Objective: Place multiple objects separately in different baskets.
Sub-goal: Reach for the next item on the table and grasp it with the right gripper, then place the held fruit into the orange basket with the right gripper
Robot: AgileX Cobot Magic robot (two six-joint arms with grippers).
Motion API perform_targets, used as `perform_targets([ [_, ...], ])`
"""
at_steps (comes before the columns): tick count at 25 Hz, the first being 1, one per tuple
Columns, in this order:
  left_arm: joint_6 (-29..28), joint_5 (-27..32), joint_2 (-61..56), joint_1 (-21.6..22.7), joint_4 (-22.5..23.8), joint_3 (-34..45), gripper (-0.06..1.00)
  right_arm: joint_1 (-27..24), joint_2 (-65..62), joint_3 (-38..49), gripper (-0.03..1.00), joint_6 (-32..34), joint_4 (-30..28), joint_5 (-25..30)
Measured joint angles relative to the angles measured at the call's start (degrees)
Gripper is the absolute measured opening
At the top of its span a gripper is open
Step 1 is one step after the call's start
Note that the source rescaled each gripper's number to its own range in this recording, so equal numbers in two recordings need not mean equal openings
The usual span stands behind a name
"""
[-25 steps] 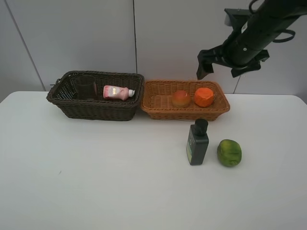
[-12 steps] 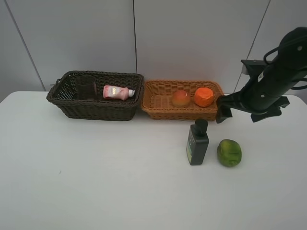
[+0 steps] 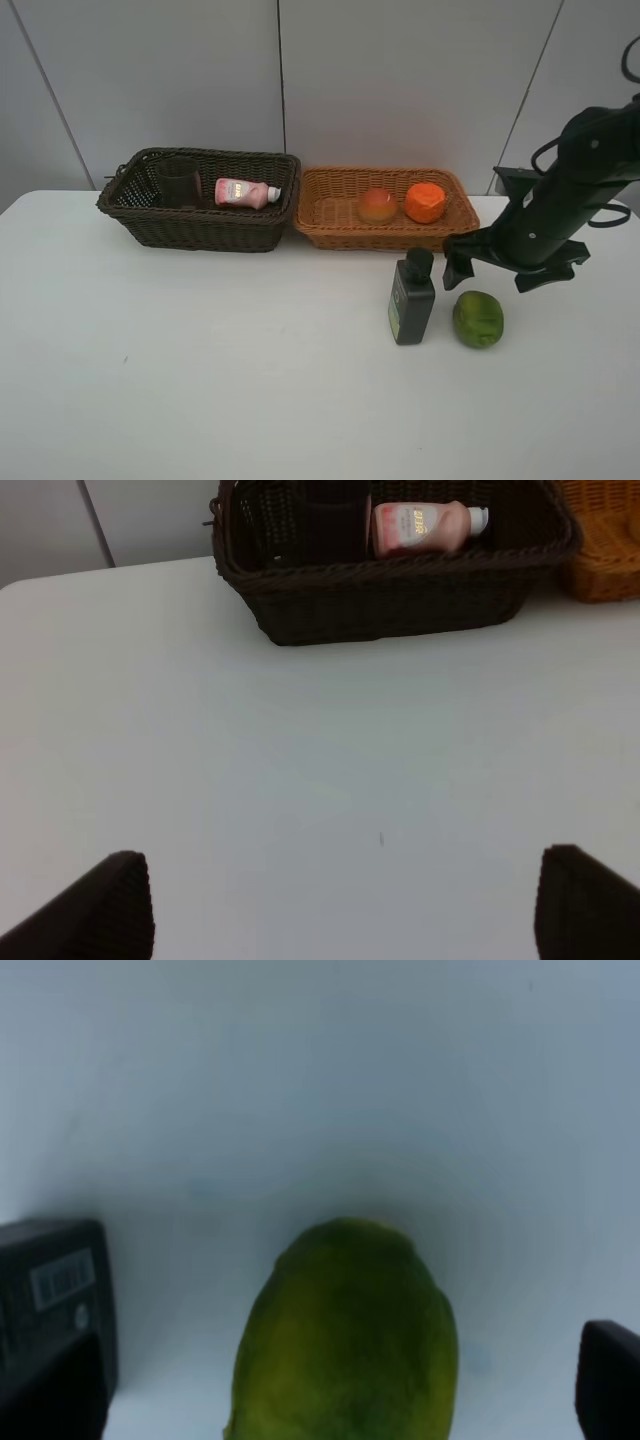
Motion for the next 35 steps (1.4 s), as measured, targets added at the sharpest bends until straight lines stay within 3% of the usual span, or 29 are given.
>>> perform_targets([
  [18, 0.00, 0.00, 0.00, 0.00, 0.00, 0.00, 0.94, 0.00, 7.39, 0.00, 0.99, 0.03, 3.99, 1.05],
  [20, 0.00, 0.00, 0.00, 0.00, 0.00, 0.00, 0.94, 0.00, 7.48, 0.00, 0.90, 0.03, 3.99, 1.05],
  [21, 0.00, 0.00, 0.00, 0.00, 0.00, 0.00, 0.94, 0.00, 7.46, 0.00, 0.80, 0.03, 4.11, 1.05],
  [24, 0.00, 0.00, 0.00, 0.00, 0.00, 0.00, 0.94, 0.00, 7.50, 0.00, 0.32, 0.03, 4.17, 1.05],
  [35, 0.00, 0.00, 0.00, 0.00, 0.00, 0.00, 0.94, 0.00, 7.50, 0.00, 0.33, 0.03, 4.17, 1.05],
])
